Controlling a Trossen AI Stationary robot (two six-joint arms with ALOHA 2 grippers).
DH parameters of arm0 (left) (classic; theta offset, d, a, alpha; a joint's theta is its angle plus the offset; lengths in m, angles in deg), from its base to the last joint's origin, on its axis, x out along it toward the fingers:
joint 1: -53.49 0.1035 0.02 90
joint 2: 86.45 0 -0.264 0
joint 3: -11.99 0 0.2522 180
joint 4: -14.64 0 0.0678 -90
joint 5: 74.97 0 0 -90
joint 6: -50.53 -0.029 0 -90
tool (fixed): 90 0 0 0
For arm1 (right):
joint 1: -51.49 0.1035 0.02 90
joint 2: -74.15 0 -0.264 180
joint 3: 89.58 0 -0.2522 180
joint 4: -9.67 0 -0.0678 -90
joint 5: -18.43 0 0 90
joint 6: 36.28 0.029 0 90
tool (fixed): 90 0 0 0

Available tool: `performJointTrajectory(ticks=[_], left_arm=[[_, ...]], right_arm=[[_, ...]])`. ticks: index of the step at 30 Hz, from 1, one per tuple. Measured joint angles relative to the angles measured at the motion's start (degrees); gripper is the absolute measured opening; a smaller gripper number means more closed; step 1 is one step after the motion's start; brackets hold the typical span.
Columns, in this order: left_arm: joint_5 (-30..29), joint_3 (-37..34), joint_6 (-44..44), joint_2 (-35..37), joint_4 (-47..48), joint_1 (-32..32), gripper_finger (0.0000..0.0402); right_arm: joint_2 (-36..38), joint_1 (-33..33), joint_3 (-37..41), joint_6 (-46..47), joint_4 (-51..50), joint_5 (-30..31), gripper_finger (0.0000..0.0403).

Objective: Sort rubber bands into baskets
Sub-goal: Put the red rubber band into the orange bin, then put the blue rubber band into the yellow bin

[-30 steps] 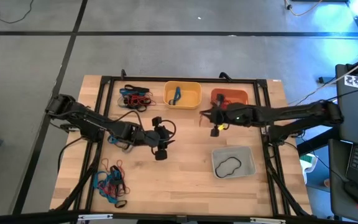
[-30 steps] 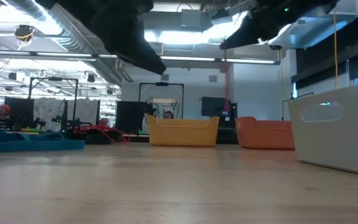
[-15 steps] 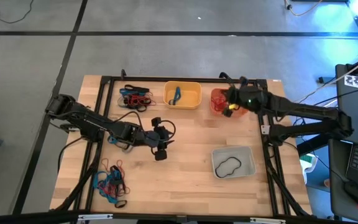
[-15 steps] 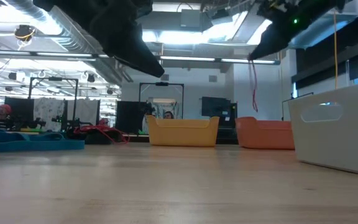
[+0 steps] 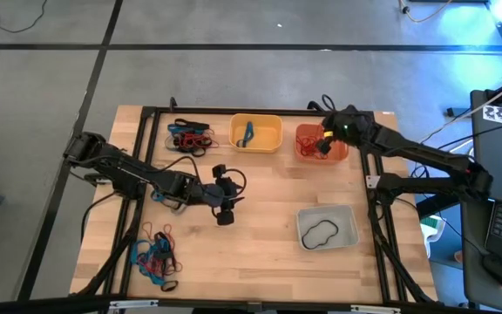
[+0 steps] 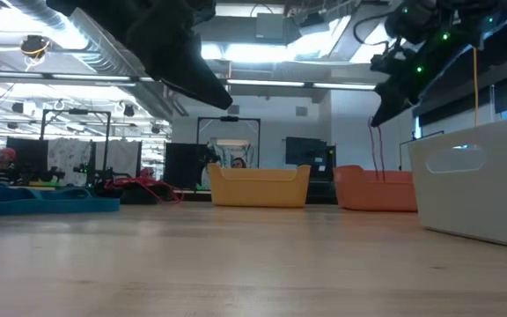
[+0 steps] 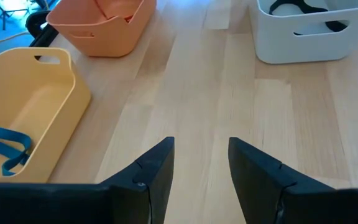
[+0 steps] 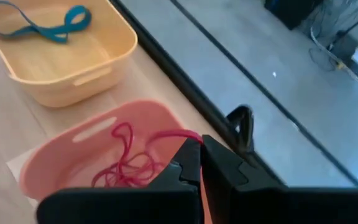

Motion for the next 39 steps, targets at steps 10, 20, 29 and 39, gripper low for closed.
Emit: performJointTrajectory(ticks=[10, 20, 29, 39], left_arm=[[0.0, 0.0, 0.0, 0.0, -0.1, 0.0, 0.015], [0.0, 0.0, 0.1, 0.0, -0.1, 0.0, 0.015], [0.0, 0.0, 0.1, 0.0, 0.0, 0.0, 0.015], [0.1, 1.2, 3.6, 0.5, 12.9, 0.0, 0.015]], right_arm=[[0.0, -0.4, 3.2, 1.8, 0.5, -0.2, 0.005], [-0.4, -0.4, 3.2, 8.7, -2.1, -3.7, 0.02], [-0.4, -0.4, 3.2, 10.4, -3.1, -6.2, 0.0222], [-0.4, 0.1, 3.2, 10.3, 8.4, -25.8, 0.0214]])
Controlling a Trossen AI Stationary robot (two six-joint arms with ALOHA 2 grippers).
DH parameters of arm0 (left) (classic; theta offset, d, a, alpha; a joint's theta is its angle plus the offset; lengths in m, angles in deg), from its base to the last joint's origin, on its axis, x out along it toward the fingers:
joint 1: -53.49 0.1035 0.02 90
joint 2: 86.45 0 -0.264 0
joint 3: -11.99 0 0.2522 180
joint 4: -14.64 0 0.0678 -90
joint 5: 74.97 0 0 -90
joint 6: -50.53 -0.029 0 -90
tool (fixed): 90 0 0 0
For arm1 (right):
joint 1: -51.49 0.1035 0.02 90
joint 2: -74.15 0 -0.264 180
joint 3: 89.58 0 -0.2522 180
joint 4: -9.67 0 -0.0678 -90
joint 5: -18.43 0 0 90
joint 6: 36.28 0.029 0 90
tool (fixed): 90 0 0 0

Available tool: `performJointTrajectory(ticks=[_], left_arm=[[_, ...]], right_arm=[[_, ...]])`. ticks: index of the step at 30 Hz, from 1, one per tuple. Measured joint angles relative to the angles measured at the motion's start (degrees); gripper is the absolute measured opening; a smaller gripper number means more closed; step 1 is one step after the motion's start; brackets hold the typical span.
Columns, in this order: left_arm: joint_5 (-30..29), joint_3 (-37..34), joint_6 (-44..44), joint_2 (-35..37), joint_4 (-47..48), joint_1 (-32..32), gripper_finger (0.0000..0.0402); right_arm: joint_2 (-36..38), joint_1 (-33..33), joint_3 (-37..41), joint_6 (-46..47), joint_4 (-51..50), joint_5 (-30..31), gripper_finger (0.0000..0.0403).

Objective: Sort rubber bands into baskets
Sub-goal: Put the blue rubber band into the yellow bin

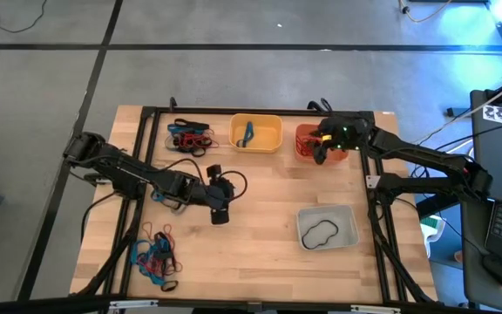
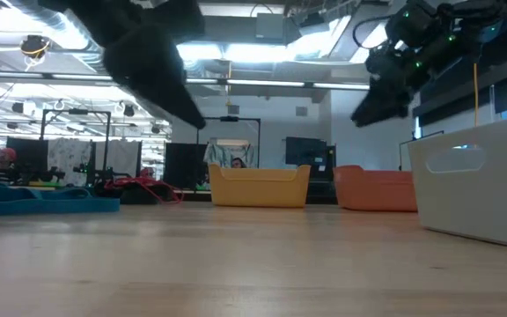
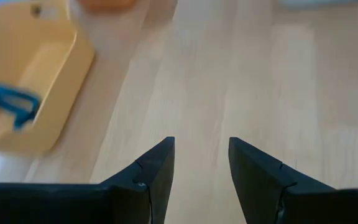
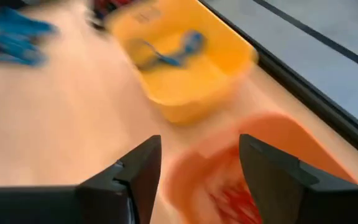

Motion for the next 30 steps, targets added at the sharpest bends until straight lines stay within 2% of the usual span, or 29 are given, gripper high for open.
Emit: performJointTrajectory(ticks=[5, 12, 22, 30], left_arm=[[0.0, 4.3, 8.4, 0.1, 15.8, 0.0, 0.015], [2.8, 4.2, 21.1, 0.1, 29.8, 2.2, 0.015], [10.3, -1.6, 28.0, 0.0, 29.8, 6.6, 0.015], [13.8, -6.1, 28.6, 0.0, 23.8, 8.8, 0.015]], right_arm=[[-0.2, 4.7, 0.0, -0.5, 7.3, -1.8, 0.0214], [-3.3, 11.6, -0.1, -1.9, 15.7, -0.7, 0.0214], [-10.3, 15.1, -0.1, -3.1, 21.0, 0.7, 0.0214], [-11.7, 15.0, -0.1, -3.2, 21.3, 3.7, 0.0214]])
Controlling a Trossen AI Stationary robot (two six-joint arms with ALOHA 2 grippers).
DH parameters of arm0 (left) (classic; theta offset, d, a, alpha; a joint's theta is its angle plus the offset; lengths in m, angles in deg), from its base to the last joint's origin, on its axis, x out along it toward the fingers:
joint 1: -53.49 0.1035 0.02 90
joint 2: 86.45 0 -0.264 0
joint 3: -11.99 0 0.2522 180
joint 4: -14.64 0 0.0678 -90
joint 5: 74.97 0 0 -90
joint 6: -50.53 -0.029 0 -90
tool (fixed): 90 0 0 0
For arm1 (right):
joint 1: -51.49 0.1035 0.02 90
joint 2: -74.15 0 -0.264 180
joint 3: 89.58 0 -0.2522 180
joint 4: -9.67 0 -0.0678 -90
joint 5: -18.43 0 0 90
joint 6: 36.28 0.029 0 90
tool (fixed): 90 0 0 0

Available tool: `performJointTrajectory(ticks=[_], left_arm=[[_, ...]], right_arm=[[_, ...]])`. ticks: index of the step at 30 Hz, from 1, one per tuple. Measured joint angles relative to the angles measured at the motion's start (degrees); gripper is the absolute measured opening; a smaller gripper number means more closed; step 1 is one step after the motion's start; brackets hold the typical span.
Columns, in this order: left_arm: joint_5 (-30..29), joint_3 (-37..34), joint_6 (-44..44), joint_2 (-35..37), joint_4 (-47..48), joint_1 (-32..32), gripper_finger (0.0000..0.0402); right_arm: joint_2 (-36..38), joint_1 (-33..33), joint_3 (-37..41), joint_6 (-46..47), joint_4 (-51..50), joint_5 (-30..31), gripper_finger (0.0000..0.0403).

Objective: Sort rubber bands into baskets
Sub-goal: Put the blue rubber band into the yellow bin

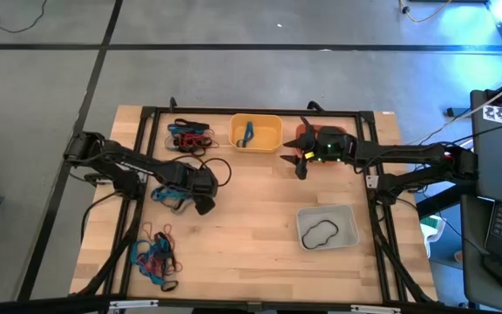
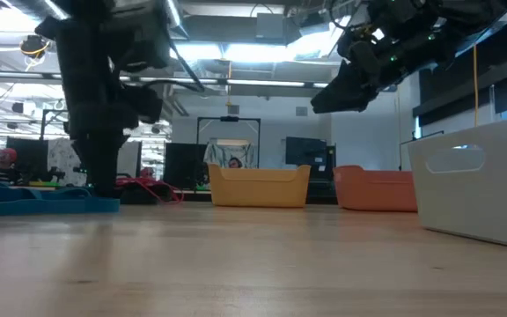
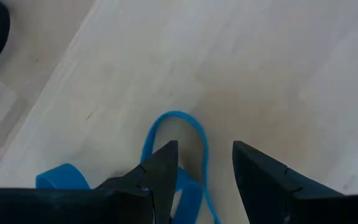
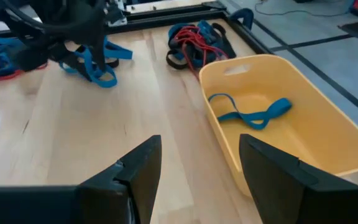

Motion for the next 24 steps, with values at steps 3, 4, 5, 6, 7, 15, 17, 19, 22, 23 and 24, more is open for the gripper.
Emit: performJointTrajectory(ticks=[3, 4, 5, 6, 7, 15, 17, 19, 22, 23, 24], left_arm=[[0.6, -1.2, 0.4, 0.0, -2.0, 0.6, 0.015], [1.0, -1.6, 0.1, 0.0, -3.2, 0.8, 0.015], [1.3, -2.0, -0.4, 0.0, -4.2, 1.1, 0.015], [1.6, -2.4, -0.6, 0.0, -4.9, 1.2, 0.015], [1.9, -2.7, -0.7, 0.0, -5.0, 1.4, 0.0149], [2.2, -5.1, -2.3, 0.0, -7.6, 1.8, 0.0106], [2.8, -5.9, -3.4, 0.0, -9.3, 2.3, 0.009], [3.6, -6.3, -5.1, 0.0, -10.5, 2.7, 0.0072], [3.9, -6.3, -7.7, 0.0, -11.7, 2.7, 0.0038], [3.9, -6.0, -8.5, 0.0, -11.8, 2.6, 0.0027], [3.9, -5.7, -9.3, 0.0, -12.1, 2.5, 0.0015]], right_arm=[[0.0, 0.0, 0.0, 0.0, 0.0, 0.0, 0.0214], [0.0, 0.0, 0.0, 0.0, 0.1, 0.0, 0.0214], [0.0, 0.0, 0.0, 0.0, 0.1, 0.0, 0.0214], [0.0, 0.0, 0.0, 0.0, 0.1, 0.0, 0.0214], [0.0, 0.0, 0.0, 0.0, 0.1, 0.0, 0.0214], [0.0, 0.0, 0.0, 0.0, 0.2, 0.0, 0.0214], [0.0, 0.0, 0.0, 0.0, 0.3, 0.0, 0.0214], [0.0, 0.0, 0.0, 0.0, 0.3, 0.0, 0.0214], [0.0, 0.0, 0.0, 0.0, 0.3, 0.0, 0.0214], [0.0, 0.0, 0.0, 0.0, 0.3, 0.0, 0.0214], [0.0, 0.0, 0.0, 0.0, 0.3, 0.0, 0.0214]])
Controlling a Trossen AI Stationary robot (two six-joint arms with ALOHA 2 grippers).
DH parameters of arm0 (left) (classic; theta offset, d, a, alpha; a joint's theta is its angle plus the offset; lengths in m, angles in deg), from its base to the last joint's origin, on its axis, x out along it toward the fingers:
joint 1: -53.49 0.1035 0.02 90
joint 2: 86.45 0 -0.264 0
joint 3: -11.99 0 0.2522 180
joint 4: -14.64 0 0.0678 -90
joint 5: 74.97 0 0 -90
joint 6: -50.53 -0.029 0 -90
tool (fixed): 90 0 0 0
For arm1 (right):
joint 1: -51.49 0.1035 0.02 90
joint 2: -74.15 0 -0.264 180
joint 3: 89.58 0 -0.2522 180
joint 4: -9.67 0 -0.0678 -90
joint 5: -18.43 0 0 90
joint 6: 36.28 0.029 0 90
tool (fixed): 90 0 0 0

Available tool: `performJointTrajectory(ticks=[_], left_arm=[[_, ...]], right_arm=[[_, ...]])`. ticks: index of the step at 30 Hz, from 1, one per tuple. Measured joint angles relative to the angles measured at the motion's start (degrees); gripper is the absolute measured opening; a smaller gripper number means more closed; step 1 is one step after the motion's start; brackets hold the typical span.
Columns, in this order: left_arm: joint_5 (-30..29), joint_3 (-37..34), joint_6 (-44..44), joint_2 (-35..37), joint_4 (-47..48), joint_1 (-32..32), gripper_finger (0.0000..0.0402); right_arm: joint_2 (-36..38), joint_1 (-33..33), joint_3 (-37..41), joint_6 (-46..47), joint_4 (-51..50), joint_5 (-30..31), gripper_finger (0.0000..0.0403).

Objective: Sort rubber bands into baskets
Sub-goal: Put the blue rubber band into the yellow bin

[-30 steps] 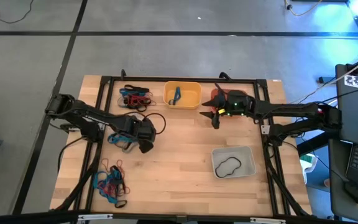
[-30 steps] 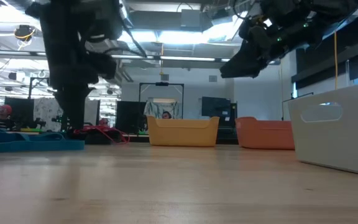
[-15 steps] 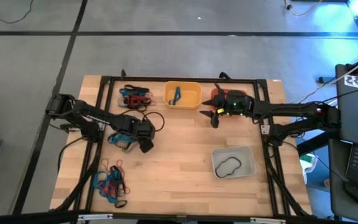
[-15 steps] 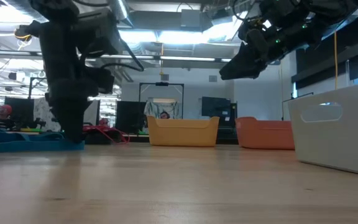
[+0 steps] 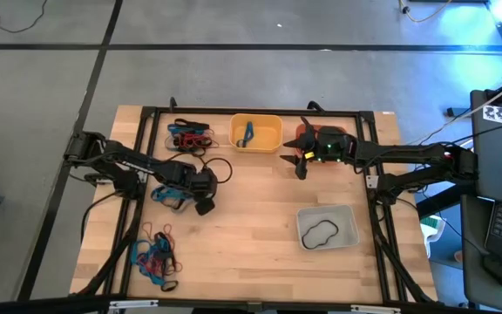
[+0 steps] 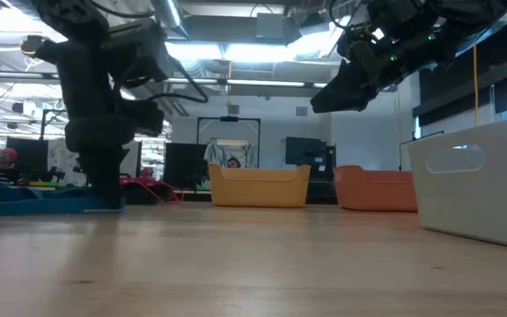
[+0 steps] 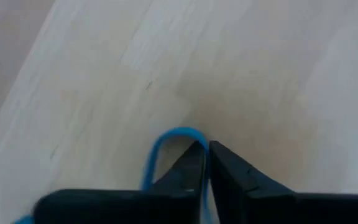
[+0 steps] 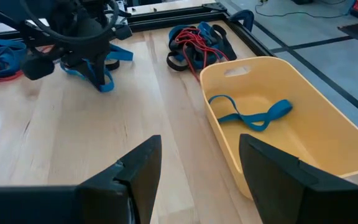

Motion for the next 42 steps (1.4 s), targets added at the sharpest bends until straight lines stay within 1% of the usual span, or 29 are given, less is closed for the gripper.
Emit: performJointTrajectory(ticks=[2, 7, 13, 19, 26, 29, 36, 42], left_arm=[[0.0, 0.9, -1.3, 0.0, 0.0, -0.4, 0.0006], [0.0, 4.4, -3.7, 0.0, 0.1, -2.0, 0.0014], [-0.2, 9.7, -7.9, 0.4, 1.1, -4.6, 0.0004], [-3.3, 14.4, -12.0, 0.5, 1.0, -6.6, 0.0013], [-8.3, 18.2, -15.9, 0.5, 0.7, -7.9, 0.0004], [-10.5, 18.9, -18.3, 0.5, -2.4, -8.3, 0.0009], [-10.9, 19.2, -24.4, 0.5, -11.7, -8.1, 0.0014], [-14.3, 19.2, -27.7, 0.5, -16.6, -7.9, 0.0014]], right_arm=[[0.0, 0.0, 0.0, 0.0, 0.0, 0.0, 0.0214], [0.0, 0.0, 0.0, 0.0, 0.0, 0.0, 0.0214], [0.0, 0.0, 0.0, 0.0, 0.0, 0.0, 0.0214], [0.0, 0.0, 0.0, 0.0, -0.1, 0.0, 0.0214], [0.0, 0.0, 0.0, -0.1, -0.1, 0.0, 0.0214], [0.0, 0.0, 0.0, -0.1, -0.1, 0.0, 0.0214], [0.0, 0.0, 0.0, -0.1, -0.2, 0.0, 0.0214], [0.0, 0.0, 0.0, -0.1, -0.5, 0.0, 0.0214]])
